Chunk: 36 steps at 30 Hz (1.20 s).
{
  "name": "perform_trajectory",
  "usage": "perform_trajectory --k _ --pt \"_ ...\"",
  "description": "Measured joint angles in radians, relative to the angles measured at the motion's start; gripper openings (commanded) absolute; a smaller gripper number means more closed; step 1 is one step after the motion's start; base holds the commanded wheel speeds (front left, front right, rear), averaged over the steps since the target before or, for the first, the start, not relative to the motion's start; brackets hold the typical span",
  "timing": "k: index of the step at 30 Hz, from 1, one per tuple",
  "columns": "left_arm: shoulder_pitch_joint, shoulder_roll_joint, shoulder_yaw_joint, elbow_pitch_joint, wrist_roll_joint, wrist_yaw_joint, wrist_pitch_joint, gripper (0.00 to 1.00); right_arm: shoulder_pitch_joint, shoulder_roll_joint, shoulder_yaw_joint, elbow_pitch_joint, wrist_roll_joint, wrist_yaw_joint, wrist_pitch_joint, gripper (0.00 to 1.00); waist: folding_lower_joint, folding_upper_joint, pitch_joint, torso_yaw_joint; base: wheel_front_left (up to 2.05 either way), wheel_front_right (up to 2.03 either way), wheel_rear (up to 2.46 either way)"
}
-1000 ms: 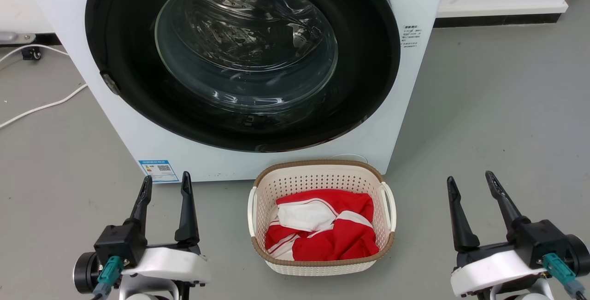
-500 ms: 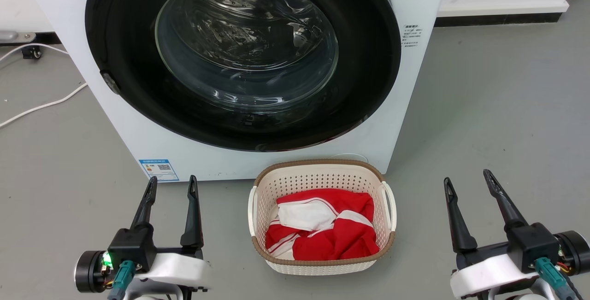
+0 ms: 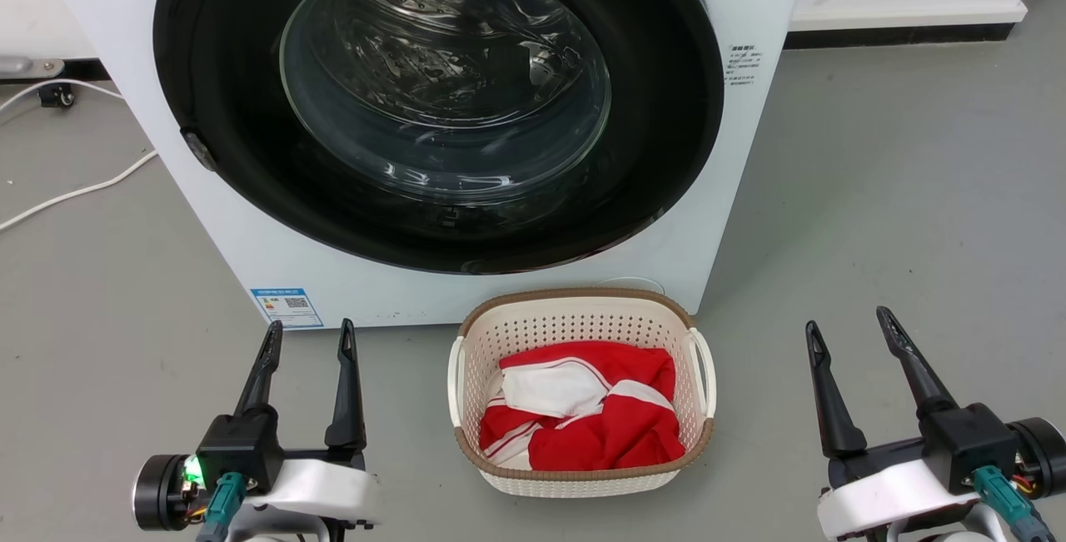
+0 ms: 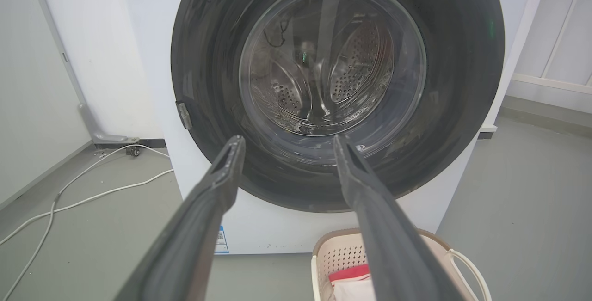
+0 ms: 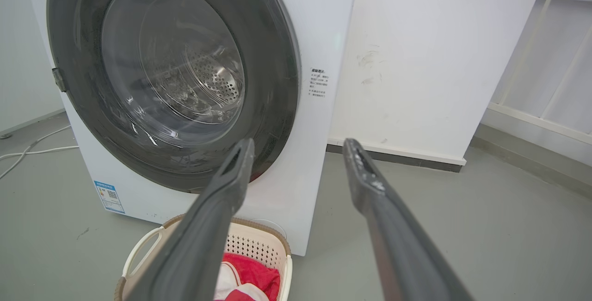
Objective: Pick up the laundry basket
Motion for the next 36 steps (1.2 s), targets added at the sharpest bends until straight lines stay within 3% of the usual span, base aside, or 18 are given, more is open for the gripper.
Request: perform_trajectory --k 20,36 --pt "0.000 0.000 0.007 0.012 -0.003 -0.007 0.000 1.00 -0.004 0.000 -0.008 0.006 0.012 0.000 0.000 1.00 0.0000 0.0000 0.023 -0.006 0.00 0.00 0.00" --pt "-0.201 0.000 -0.012 0.241 0.025 -0.033 0.000 1.00 -0.182 -0.001 -0.028 0.176 -0.008 0.000 0.000 1.00 0.0001 0.0000 0.196 -0.027 0.00 0.00 0.00"
